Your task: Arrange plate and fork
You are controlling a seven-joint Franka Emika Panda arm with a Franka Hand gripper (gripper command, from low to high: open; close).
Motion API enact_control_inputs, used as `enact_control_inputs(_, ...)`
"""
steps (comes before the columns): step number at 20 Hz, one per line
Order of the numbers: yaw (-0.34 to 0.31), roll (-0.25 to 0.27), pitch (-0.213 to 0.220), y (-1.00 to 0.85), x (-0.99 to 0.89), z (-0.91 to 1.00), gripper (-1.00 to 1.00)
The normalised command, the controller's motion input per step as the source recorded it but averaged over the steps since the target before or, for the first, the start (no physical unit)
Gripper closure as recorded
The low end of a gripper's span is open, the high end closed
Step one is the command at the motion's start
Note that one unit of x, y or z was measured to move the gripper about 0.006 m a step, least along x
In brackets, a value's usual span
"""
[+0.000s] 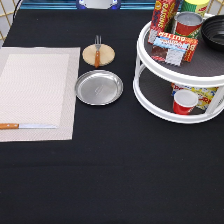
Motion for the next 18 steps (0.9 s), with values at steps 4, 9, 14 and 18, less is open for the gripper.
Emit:
enact_control_inputs(4, 0.0, 0.0, 0.005, 0.0, 0.1, 0.0, -1.0)
enact_control_inputs(9, 0.0, 0.0, 0.034, -0.05, 0.29, 0.01, -1.0)
enact_control_inputs(14, 0.0, 0.017, 0.114, -0.27, 0.78, 0.05, -1.0)
enact_control_inputs(18, 0.003, 0.07, 0.104, -0.42, 0.81, 0.0, -1.0)
